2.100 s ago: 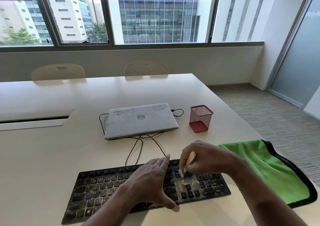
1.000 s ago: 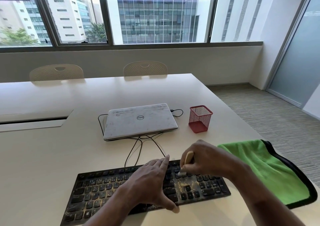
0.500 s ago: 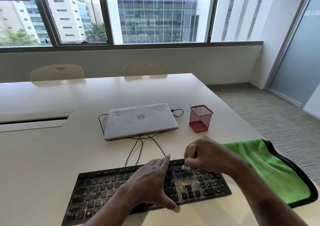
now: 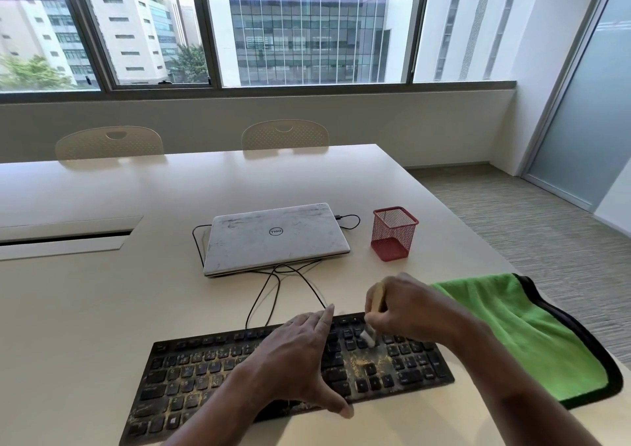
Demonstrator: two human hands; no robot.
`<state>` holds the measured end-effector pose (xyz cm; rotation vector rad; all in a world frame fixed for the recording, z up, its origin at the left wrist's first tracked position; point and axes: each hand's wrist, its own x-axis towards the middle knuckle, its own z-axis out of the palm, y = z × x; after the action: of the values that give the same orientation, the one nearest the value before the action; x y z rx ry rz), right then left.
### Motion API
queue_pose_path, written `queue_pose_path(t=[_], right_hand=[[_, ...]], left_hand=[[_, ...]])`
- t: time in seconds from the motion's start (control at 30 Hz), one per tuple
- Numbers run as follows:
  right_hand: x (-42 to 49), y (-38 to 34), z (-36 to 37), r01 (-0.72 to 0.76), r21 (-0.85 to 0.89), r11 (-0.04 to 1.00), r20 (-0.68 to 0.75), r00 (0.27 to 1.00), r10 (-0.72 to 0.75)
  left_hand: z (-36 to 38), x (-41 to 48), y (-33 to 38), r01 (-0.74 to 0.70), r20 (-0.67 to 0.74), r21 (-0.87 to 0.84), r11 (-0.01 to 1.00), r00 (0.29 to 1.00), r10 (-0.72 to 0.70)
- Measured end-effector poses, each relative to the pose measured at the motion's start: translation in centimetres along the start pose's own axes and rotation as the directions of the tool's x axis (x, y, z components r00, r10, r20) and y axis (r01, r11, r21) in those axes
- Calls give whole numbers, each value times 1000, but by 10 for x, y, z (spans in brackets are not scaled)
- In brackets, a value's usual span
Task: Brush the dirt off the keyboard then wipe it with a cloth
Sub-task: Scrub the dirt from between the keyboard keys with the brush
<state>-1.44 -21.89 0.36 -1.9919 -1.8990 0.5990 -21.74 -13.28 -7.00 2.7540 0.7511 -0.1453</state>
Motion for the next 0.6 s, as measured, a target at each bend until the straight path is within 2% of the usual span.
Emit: queue_pose_path(t=[0.1,0.3,0.5,0.6], right_hand=[[-3,2,-1,3,6,1000,155,988,-4],[3,-2,-2,179,37,983,78,980,-181],[1,0,-3,156,-10,988,187,971,-152],[3,-2,-5,207,27,978,101,973,-209]], left_hand=[[0,0,0,-1,-3,-2,1000,1000,1],[-1,-1,1,-4,-3,-3,1000,1000,4],[-1,-1,1,-3,7,-1,1000,1000,3],[0,0,0,-1,11,1,1000,1000,1]])
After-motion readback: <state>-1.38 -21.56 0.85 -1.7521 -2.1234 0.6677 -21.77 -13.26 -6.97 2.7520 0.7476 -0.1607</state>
